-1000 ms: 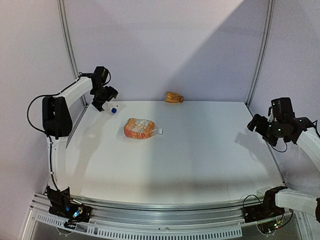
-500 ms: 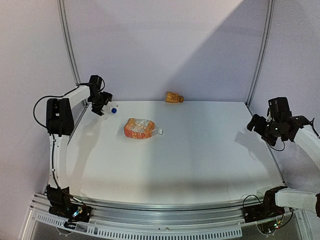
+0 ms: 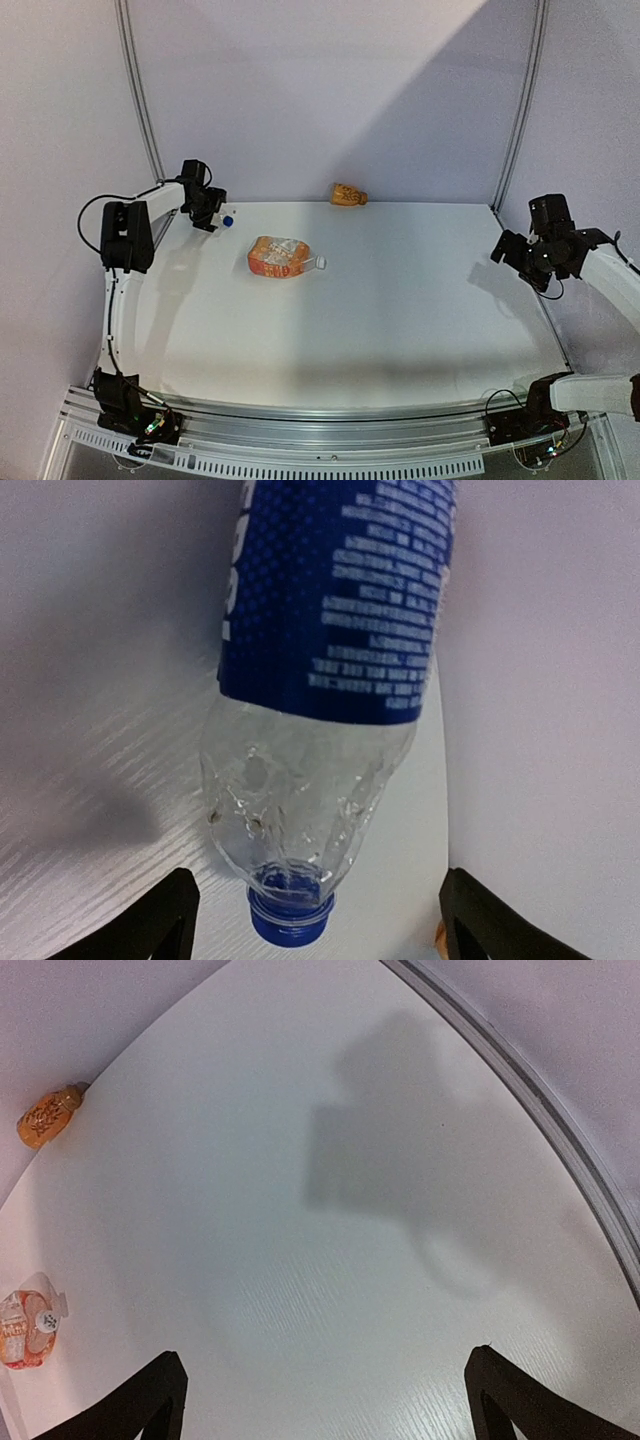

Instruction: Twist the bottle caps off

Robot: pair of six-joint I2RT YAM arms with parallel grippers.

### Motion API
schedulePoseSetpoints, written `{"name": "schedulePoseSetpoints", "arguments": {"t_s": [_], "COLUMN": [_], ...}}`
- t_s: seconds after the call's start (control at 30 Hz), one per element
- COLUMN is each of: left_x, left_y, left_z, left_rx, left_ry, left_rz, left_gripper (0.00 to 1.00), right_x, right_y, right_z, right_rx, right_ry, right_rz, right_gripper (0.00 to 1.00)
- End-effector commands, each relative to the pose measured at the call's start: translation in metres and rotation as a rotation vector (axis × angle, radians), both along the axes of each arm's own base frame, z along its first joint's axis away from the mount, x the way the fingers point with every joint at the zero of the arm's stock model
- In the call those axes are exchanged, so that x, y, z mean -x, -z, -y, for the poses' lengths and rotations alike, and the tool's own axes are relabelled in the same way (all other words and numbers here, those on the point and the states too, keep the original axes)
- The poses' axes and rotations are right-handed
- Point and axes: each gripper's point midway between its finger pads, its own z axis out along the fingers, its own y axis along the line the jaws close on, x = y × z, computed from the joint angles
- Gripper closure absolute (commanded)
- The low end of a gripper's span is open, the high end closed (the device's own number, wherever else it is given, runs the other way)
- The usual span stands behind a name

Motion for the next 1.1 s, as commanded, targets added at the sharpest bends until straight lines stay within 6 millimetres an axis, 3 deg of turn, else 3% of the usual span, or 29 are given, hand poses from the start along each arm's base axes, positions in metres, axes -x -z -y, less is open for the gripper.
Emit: {"name": "schedulePoseSetpoints", "arguments": {"t_s": [0.0, 0.23, 0.4, 0.57, 1.07], "left_x": [-0.011, -0.015, -0.019, -0.018, 0.013], "left_y": [0.011, 0.026, 0.031, 0.033, 0.012], "left_z": [-0.013, -0.02, -0.021, -0.024, -0.031], "left_rx": [0.023, 0.015, 0.021, 0.02, -0.064], "left_ry": [-0.043, -0.066, -0.071, -0.07, 0.034], "left_rz": [0.012, -0.003, -0.003, -0.01, -0.033], "left_gripper": [0.16, 0.2, 0.3, 0.48, 0.58], "right_x": [-0.007, -0.01, -0.011, -0.013, -0.023], "right_y": [-0.001, 0.003, 0.004, 0.009, 0.016], "right_z": [0.002, 0.001, 0.001, 0.001, -0.008], "right_rx": [0.009, 0.013, 0.019, 0.017, -0.005], "right_ry": [0.018, 0.014, 0.014, 0.013, -0.02], "right_rz": [0.002, -0.016, -0.022, -0.034, -0.039], "right_gripper": [0.01, 0.01, 0.01, 0.01, 0.01]}}
